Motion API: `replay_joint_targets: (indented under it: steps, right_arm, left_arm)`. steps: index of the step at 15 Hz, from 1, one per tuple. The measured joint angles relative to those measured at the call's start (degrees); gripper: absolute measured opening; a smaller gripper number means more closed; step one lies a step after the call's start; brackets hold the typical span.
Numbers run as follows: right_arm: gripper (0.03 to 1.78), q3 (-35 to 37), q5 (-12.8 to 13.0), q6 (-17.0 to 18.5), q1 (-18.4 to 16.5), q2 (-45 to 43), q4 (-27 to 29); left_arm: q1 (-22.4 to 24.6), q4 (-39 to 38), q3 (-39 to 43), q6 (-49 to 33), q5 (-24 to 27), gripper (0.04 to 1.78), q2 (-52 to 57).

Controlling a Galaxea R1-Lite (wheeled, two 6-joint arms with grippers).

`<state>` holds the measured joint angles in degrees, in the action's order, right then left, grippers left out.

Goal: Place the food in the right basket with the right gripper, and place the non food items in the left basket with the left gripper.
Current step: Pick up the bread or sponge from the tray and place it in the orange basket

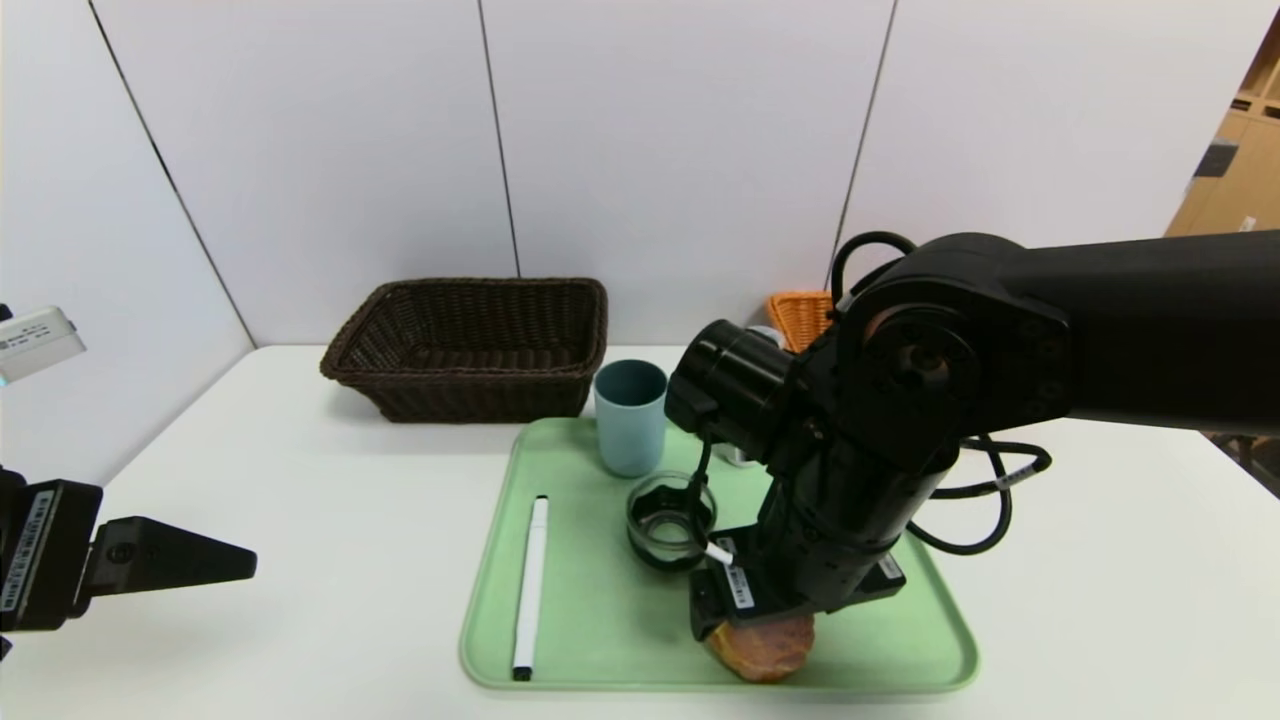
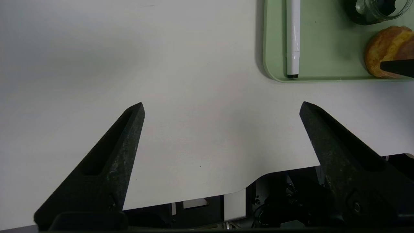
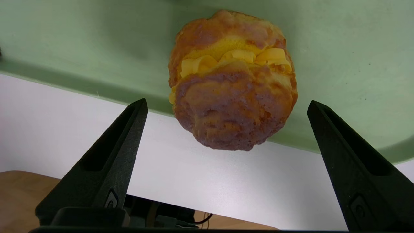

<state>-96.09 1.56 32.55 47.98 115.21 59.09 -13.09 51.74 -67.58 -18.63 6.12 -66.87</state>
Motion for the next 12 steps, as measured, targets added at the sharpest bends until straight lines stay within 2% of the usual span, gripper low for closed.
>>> replay_joint_targets:
  steps: [12]
  right_arm:
    - [1.7,0.3,-0.2,1.2,0.0,3.4,-1.9]
  left_arm:
    - [0.0,0.0,0.5,-0.2,0.0,1.69,0.1]
